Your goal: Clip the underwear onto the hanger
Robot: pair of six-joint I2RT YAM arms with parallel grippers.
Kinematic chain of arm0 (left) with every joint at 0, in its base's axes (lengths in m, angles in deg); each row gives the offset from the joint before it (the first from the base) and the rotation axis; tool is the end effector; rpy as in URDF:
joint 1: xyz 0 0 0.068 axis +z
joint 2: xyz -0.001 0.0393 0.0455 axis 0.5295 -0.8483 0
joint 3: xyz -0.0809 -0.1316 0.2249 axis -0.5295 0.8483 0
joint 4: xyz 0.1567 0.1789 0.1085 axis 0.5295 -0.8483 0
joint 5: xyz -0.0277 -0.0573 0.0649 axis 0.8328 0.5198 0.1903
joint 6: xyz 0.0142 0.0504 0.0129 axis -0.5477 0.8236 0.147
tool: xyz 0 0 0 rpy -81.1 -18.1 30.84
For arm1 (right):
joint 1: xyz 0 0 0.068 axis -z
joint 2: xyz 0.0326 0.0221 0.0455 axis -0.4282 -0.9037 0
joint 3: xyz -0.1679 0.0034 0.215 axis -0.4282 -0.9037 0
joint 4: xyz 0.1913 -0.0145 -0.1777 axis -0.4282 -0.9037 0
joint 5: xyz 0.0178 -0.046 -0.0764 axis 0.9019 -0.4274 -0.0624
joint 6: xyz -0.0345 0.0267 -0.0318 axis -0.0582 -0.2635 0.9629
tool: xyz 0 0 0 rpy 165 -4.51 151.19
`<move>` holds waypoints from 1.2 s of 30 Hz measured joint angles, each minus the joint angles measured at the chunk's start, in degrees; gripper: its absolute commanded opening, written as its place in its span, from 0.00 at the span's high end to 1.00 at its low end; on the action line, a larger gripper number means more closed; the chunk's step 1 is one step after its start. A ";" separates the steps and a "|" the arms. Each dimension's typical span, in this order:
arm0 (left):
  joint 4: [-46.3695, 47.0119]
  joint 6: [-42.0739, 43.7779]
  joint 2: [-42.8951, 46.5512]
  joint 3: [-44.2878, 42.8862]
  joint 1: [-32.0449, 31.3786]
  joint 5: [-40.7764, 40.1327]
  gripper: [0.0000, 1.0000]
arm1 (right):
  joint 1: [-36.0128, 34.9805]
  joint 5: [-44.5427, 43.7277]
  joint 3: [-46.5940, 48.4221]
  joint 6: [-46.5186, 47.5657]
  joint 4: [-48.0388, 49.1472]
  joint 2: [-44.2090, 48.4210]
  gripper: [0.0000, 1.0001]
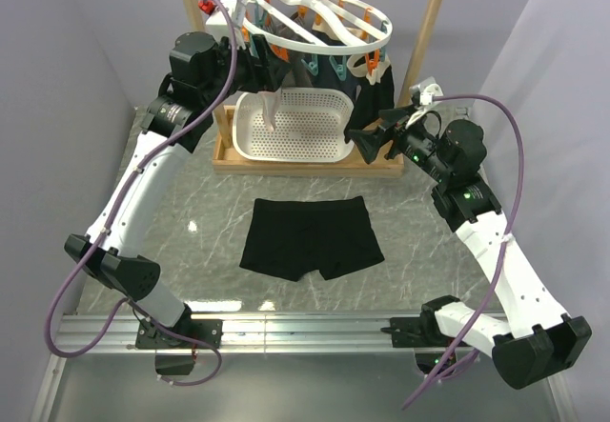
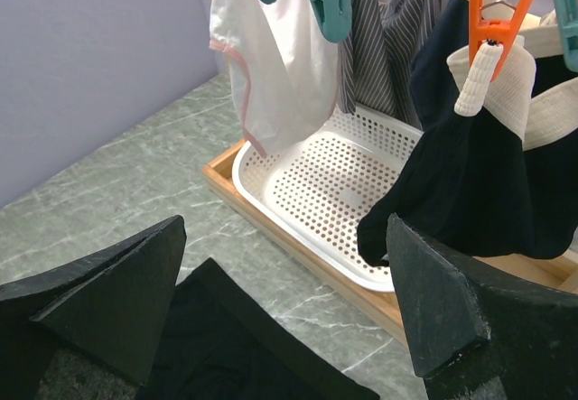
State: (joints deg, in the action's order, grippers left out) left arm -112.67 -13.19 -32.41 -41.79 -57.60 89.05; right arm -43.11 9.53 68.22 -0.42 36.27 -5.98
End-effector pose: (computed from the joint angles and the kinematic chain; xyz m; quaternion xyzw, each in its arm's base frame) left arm 0.3043 -0.1513 0.5173 0.0790 0.7168 -0.3146 0.6173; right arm 0.2209 0.0864 0.4281 -0.2361 0.6366 0.2782 0.6794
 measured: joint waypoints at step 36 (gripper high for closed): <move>2.36 -0.09 -5.14 -5.88 -0.02 -0.42 0.83 | -2.51 4.50 1.70 -1.11 1.46 -5.33 0.05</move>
State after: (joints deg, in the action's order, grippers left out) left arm -110.31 -13.28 -37.55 -47.67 -57.62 88.63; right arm -45.63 14.03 69.92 -1.53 37.73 -11.31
